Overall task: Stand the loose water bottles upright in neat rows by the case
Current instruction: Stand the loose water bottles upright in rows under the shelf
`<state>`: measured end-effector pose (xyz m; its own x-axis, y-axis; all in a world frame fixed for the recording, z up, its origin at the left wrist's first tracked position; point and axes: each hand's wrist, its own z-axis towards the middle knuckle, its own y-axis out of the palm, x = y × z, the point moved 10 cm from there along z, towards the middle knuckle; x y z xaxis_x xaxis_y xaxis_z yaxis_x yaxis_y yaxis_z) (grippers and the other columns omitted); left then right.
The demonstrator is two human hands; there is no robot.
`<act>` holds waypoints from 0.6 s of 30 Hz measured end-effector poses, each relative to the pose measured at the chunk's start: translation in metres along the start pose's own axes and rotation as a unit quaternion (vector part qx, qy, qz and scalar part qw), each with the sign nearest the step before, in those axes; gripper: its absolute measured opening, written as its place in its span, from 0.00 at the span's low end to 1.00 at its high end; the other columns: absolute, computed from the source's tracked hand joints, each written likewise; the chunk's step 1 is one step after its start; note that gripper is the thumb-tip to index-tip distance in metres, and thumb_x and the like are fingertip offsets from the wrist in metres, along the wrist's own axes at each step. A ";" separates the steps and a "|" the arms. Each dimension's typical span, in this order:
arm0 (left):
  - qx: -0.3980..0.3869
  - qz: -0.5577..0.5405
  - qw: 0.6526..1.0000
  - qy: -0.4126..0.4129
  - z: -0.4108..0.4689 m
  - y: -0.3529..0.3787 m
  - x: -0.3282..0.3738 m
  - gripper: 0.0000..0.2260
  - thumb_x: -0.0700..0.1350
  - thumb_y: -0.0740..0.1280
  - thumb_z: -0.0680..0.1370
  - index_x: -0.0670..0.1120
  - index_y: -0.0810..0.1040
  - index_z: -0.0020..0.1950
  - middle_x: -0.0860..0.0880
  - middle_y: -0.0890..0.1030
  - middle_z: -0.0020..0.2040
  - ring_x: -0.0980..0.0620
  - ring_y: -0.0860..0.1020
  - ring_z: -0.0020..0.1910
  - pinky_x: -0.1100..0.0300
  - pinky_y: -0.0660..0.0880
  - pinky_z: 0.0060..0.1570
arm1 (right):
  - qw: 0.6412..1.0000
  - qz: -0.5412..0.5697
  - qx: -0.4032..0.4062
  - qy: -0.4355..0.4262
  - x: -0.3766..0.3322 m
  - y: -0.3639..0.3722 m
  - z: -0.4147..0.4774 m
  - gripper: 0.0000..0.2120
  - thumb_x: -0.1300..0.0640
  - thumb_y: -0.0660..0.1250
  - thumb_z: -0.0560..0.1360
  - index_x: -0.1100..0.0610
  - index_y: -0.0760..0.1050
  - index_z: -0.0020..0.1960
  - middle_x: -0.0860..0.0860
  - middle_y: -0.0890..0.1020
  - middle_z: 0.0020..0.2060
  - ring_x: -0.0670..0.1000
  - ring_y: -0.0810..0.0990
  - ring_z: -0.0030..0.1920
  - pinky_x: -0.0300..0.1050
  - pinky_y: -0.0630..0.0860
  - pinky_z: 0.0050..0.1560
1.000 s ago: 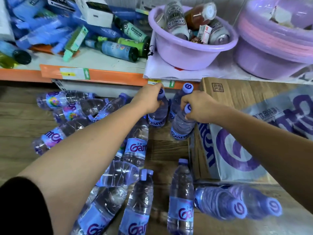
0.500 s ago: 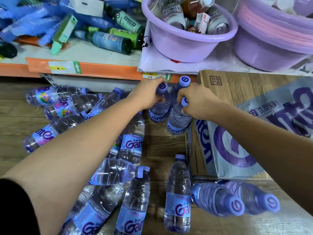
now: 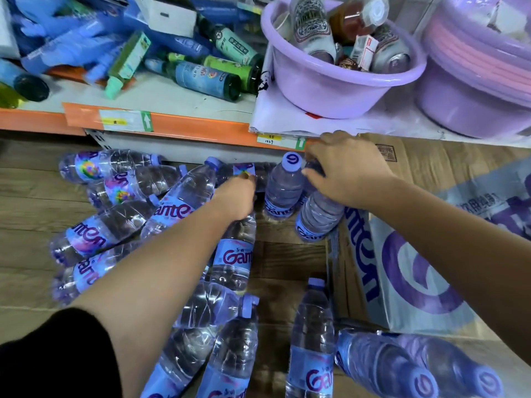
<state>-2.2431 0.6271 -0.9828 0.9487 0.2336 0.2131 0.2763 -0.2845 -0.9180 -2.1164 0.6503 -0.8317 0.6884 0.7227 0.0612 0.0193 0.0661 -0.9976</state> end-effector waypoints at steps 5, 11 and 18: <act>0.059 0.074 0.995 0.026 0.032 -0.003 0.021 0.20 0.37 0.59 0.77 0.39 0.64 0.69 0.40 0.67 0.68 0.40 0.65 0.69 0.48 0.65 0.65 | 0.998 0.057 0.020 -0.013 -0.001 0.010 0.021 0.12 0.54 0.59 0.78 0.56 0.74 0.58 0.54 0.77 0.53 0.56 0.72 0.58 0.48 0.70 0.49; 0.039 0.140 0.988 0.048 0.064 0.011 0.023 0.27 0.45 0.60 0.78 0.47 0.54 0.75 0.41 0.61 0.72 0.39 0.60 0.71 0.46 0.62 0.69 | 0.991 0.136 0.006 -0.009 0.008 0.025 0.032 0.12 0.55 0.57 0.78 0.56 0.72 0.59 0.54 0.79 0.52 0.57 0.76 0.51 0.48 0.72 0.49; 0.021 0.166 0.986 0.027 0.078 0.002 0.023 0.24 0.46 0.63 0.76 0.46 0.60 0.71 0.41 0.65 0.69 0.37 0.64 0.68 0.45 0.72 0.58 | 0.987 0.157 0.022 -0.010 0.011 0.038 0.034 0.15 0.51 0.54 0.81 0.58 0.75 0.46 0.52 0.77 0.39 0.55 0.75 0.42 0.45 0.66 0.45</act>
<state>-2.2324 0.7048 -1.0063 0.9930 0.0835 -0.0838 -0.0553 -0.2986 -0.9528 -2.1334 0.6841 -0.8682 0.6415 0.7252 -0.2502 -0.2250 -0.1339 -0.9651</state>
